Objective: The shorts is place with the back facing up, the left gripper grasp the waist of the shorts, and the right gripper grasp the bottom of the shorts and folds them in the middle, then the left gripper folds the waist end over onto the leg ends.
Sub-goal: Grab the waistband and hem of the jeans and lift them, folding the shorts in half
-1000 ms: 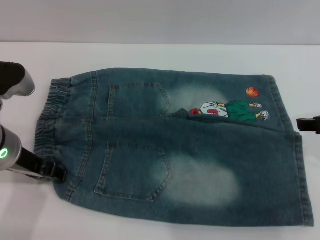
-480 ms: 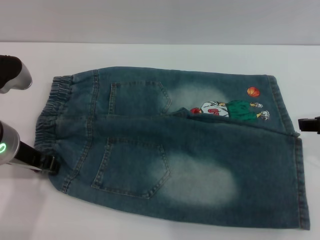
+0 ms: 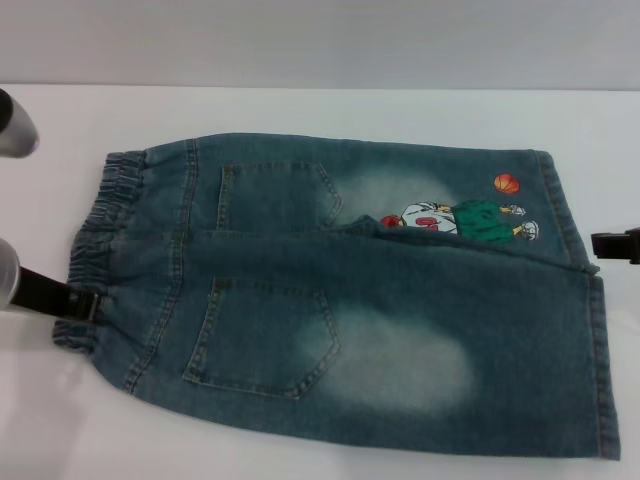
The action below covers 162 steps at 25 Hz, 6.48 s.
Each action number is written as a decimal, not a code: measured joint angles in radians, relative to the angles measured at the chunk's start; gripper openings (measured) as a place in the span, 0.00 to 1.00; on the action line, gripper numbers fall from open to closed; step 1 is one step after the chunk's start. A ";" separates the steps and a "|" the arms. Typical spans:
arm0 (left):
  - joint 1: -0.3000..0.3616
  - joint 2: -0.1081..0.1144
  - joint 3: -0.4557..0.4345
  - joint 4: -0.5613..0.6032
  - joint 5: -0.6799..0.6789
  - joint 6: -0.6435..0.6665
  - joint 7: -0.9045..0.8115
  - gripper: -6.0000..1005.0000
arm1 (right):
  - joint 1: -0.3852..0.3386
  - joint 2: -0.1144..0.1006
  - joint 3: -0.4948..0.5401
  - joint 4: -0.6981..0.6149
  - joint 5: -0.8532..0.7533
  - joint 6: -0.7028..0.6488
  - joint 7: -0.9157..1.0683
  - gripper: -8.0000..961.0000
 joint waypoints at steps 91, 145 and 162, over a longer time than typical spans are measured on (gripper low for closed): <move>-0.020 0.000 0.006 0.133 0.010 0.053 0.012 0.51 | -0.012 0.002 -0.007 -0.027 -0.001 0.024 -0.008 0.67; -0.004 -0.004 0.076 0.001 0.005 0.132 -0.047 0.23 | -0.122 0.007 -0.060 -0.057 0.072 0.264 -0.008 0.67; -0.013 -0.005 0.082 -0.005 0.004 0.131 -0.056 0.22 | -0.138 0.004 -0.069 -0.043 0.074 0.286 -0.009 0.67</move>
